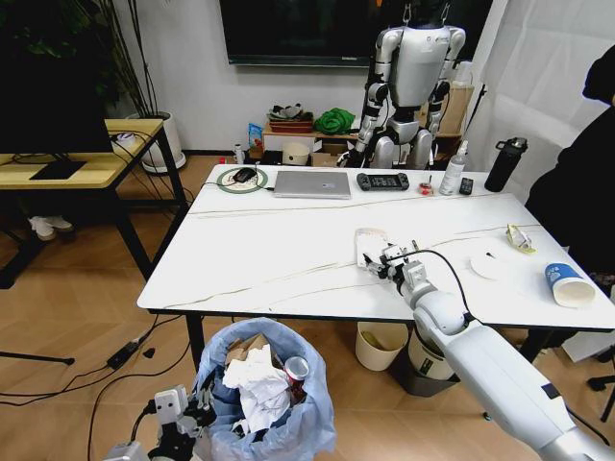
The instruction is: Pick up the trash bin and place the trash from the table into it.
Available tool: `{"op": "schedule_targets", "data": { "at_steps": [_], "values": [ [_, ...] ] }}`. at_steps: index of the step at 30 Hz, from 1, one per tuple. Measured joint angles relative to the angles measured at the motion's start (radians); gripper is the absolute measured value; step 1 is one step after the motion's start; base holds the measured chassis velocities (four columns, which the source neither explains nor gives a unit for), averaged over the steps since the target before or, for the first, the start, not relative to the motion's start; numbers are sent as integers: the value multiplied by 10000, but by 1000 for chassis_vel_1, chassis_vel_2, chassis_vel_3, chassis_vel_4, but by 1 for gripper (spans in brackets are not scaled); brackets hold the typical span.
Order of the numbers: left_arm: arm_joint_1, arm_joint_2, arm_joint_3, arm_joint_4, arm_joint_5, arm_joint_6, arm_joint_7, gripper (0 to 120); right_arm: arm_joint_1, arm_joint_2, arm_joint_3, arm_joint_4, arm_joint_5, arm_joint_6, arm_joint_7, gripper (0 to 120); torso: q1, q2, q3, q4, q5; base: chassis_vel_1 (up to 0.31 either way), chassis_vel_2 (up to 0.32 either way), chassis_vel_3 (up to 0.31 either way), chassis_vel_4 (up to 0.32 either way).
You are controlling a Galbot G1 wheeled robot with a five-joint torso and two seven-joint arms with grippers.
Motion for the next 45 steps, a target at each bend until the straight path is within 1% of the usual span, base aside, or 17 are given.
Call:
{"op": "schedule_targets", "data": {
  "at_steps": [1, 2, 3, 4, 7, 11, 12, 16, 23, 25, 28, 32, 35, 38, 40, 43, 45],
  "values": [
    [-1, 1, 1, 0, -1, 1, 1, 0, -17, -1, -1, 3, 0, -3, -1, 57, 0, 0, 0, 0, 0, 0, 0, 0, 0],
    [-4, 5, 3, 0, -4, 3, 0, 0, -73, -4, -13, 13, 3, -13, -5, 48, 0, 0, 0, 1, 0, 0, 0, 0, 0],
    [-4, 17, 3, 1, -13, 5, 0, 0, -112, -5, -24, 18, 5, -18, -8, 45, 0, 0, 0, 1, 1, 0, 0, 0, 0],
    [-5, 28, -2, 1, -29, 6, 0, 0, -125, -2, -27, 19, 9, -25, -10, 38, 0, 0, 0, 0, 0, 0, 0, 0, 0],
    [-4, 37, -11, 1, -48, 7, 0, 0, -124, 3, -27, 18, 16, -40, -11, 33, 0, 0, 0, 1, -1, 0, 0, 0, 0],
    [7, 67, -40, -1, -88, 8, 0, 0, -94, 6, -43, -1, 93, -109, -13, 13, 0, 1, 0, 1, 0, 0, 0, 0, 0],
    [7, 67, -40, -1, -88, 8, 0, 0, -94, 6, -43, -1, 93, -109, -13, 13, 0, 1, 0, 1, 0, 0, 0, 0, 0],
    [8, 82, -43, -14, -101, 13, -2, 0, -85, 14, -47, -1, 127, -126, -14, 0, 0, 1, 0, 1, 0, 0, 0, 0, 0],
    [-6, 120, -59, -18, -141, 24, -22, 0, -259, -10, 108, 151, 313, -63, -44, 0, 0, 1, 0, 2, 1, 0, 0, 0, 0],
    [-4, 155, -54, -17, -169, 24, -26, 0, -537, -144, 331, 629, 972, 114, -185, 0, 0, 1, 0, 0, 1, 0, 0, 0, 0],
    [-7, 171, -61, -6, -189, 25, -26, 0, -679, -222, 484, 945, 1341, 321, -396, 0, 1, 1, 1, 0, 1, 0, 0, 0, 0],
    [-35, 236, -86, 12, -263, 26, -27, 0, -1309, -573, 1035, 2381, 2773, 998, -980, 0, 1, 1, 0, 2, 0, 0, 0, 0, 0],
    [-48, 255, -83, 13, -280, 34, -26, 0, -1587, -765, 1173, 2973, 3196, 1116, -1187, 0, 0, 1, 0, 1, -2, 0, 0, 0, 0],
    [-59, 291, -78, 12, -315, 54, -30, 0, -2349, -1210, 1447, 4351, 4273, 1281, -1640, 0, 1, 1, 0, 2, -1, 0, 0, 0, 0],
    [-59, 295, -80, 12, -319, 55, -32, 0, -2522, -1294, 1488, 4628, 4522, 1313, -1714, 0, 1, 1, 0, 1, -1, 0, 0, 0, 0],
    [-49, 334, -114, 5, -358, 57, -35, 0, -3644, -1805, 1508, 6360, 5465, 1567, -2159, 0, 0, 1, -1, 1, -3, 0, 0, 0, 0],
    [-46, 342, -116, -2, -361, 57, -36, 0, -3926, -1930, 1421, 6759, 5542, 1642, -2225, 0, 0, 2, -1, 1, -1, 0, 0, 0, 0]
  ]
}}
